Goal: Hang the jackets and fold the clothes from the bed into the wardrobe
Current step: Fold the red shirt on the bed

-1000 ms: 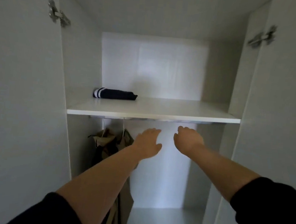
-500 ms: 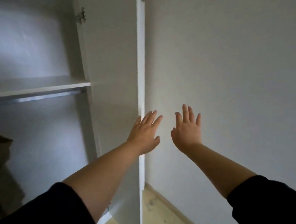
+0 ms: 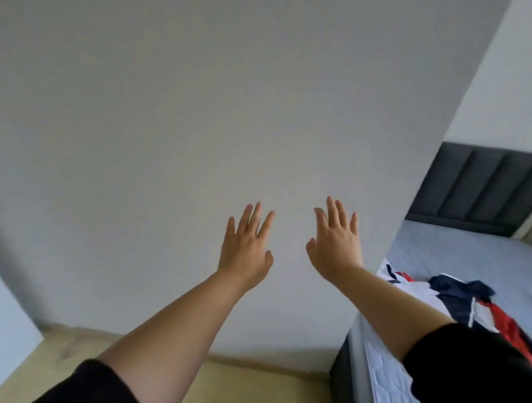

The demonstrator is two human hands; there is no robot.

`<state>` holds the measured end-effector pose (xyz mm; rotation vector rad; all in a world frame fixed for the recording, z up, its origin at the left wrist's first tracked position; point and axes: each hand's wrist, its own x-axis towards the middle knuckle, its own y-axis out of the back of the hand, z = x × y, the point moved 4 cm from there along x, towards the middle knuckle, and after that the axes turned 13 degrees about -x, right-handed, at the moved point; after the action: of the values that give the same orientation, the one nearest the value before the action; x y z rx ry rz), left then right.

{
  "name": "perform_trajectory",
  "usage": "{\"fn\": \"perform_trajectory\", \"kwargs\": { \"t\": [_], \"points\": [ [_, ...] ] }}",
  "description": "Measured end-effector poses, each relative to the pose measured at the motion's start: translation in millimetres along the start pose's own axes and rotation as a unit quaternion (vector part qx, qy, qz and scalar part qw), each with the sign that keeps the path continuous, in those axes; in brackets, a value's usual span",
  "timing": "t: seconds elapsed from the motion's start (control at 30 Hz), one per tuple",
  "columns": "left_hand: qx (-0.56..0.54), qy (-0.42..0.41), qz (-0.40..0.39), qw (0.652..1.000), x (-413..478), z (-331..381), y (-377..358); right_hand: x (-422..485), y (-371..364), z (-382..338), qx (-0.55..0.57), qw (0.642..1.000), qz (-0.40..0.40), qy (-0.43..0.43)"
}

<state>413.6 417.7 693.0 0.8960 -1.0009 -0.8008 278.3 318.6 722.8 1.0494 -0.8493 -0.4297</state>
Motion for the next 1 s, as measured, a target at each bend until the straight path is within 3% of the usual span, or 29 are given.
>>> {"fn": "perform_trajectory", "kwargs": {
  "t": [0.3, 0.6, 0.7, 0.83, 1.0],
  "points": [
    [-0.027, -0.048, -0.072, 0.996, 94.2, 63.9, -128.8, 7.1, -121.8, 98.6, -0.001, 0.995, -0.085, -0.049],
    [-0.030, -0.013, -0.098, 0.995, 156.4, 71.8, -250.8, 45.4, -237.8, 149.3, -0.033, 0.994, -0.094, 0.035],
    [-0.046, -0.001, -0.051, 0.998, 168.8, 67.3, -290.4, 53.1, -287.1, 156.5, -0.042, 0.996, -0.048, 0.067],
    [-0.048, -0.055, 0.060, 0.996, 171.5, 62.3, -340.9, 58.6, -357.2, 146.4, -0.073, 0.982, 0.058, 0.162],
    [-0.057, -0.035, 0.073, 0.995, 134.4, 52.4, -424.8, 44.4, -423.5, 134.7, -0.054, 0.974, 0.118, 0.188]
  ]
}}
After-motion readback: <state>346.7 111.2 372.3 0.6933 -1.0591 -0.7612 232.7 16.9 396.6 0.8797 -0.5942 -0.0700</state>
